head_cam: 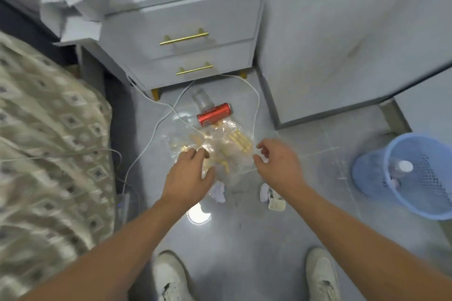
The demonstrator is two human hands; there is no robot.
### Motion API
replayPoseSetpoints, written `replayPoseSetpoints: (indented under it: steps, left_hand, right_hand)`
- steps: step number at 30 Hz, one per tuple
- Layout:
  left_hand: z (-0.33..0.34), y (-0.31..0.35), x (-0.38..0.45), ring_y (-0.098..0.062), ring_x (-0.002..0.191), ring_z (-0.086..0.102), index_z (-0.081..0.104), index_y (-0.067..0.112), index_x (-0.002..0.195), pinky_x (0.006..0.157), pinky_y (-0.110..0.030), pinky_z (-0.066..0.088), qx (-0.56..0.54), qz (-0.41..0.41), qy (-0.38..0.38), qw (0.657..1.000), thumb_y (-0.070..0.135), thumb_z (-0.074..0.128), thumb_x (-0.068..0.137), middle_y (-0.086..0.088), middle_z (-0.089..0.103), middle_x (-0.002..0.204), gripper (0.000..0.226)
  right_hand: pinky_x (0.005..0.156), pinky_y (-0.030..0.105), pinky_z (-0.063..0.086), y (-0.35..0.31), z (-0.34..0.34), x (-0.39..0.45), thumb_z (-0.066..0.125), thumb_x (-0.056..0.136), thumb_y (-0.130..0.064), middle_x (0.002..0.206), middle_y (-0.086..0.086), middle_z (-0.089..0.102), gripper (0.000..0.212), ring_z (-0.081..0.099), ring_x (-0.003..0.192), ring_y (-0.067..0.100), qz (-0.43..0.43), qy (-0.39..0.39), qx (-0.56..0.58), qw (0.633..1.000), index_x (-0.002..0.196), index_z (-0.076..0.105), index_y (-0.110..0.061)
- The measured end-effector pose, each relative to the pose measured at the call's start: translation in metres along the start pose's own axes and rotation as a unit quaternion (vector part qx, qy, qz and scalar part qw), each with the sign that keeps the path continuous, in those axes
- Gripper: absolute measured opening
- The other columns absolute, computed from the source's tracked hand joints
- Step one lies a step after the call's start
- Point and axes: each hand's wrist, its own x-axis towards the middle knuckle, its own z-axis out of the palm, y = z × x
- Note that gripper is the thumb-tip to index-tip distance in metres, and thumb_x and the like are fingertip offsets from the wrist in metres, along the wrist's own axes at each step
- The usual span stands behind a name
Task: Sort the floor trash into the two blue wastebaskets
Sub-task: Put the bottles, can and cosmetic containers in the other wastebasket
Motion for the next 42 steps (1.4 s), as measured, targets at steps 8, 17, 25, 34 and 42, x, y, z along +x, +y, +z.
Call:
replayPoseSetpoints:
  steps: [8,17,25,34,42]
  left_hand:
    - [-0.004,-0.113,0.050,-0.024,0.118,0.057,0.056,0.024,0.131,0.092,-0.044,0.053,-0.031,-0.103,-0.020,0.994,0.038,0.053,0.098,0.000,0.061,0.124,0.036]
    - [0.059,-0.138,0.258,-0.024,0.135,0.043,0.042,0.029,0.151,0.101,-0.042,0.050,0.104,0.076,0.017,0.992,0.011,0.064,0.092,0.001,0.048,0.147,0.065]
    - [0.111,-0.136,0.360,-0.025,0.154,0.019,0.032,0.038,0.154,0.125,-0.043,0.021,0.339,0.209,-0.028,0.917,0.043,0.084,0.077,0.003,0.026,0.165,0.093]
    - [0.087,-0.132,0.334,-0.033,0.125,0.045,0.043,0.025,0.140,0.098,-0.050,0.047,0.222,0.102,0.108,0.964,0.033,0.083,0.076,-0.005,0.047,0.140,0.076]
    - [0.013,-0.047,0.177,-0.031,0.107,0.061,0.047,0.023,0.130,0.085,-0.044,0.054,0.006,0.012,0.063,0.998,0.067,0.071,0.078,-0.007,0.062,0.120,0.072]
  right_hand:
    - [0.088,0.038,0.053,-0.038,0.096,0.067,0.066,0.089,-0.025,0.121,0.002,0.062,0.035,0.056,0.111,0.025,-0.071,-0.110,-0.118,0.984,0.123,0.063,-0.020]
    - [0.092,0.046,0.050,-0.011,0.168,0.234,0.068,0.081,-0.020,0.123,0.004,0.059,0.044,0.051,0.117,0.030,-0.200,-0.074,-0.212,0.954,0.124,0.059,-0.020]
    - [0.105,0.043,0.036,0.011,0.215,0.278,0.074,0.083,-0.037,0.132,0.004,0.056,0.051,0.050,0.121,0.029,-0.302,-0.095,-0.276,0.907,0.128,0.053,-0.024]
    - [0.079,0.039,0.043,0.030,0.192,0.261,0.078,0.073,-0.055,0.114,0.004,0.053,0.067,0.058,0.096,0.029,-0.242,-0.082,-0.220,0.942,0.123,0.047,-0.022]
    - [0.092,0.037,0.051,0.025,0.081,0.124,0.076,0.072,-0.063,0.120,-0.002,0.057,0.076,0.061,0.105,0.019,-0.034,-0.130,-0.001,0.991,0.135,0.050,-0.029]
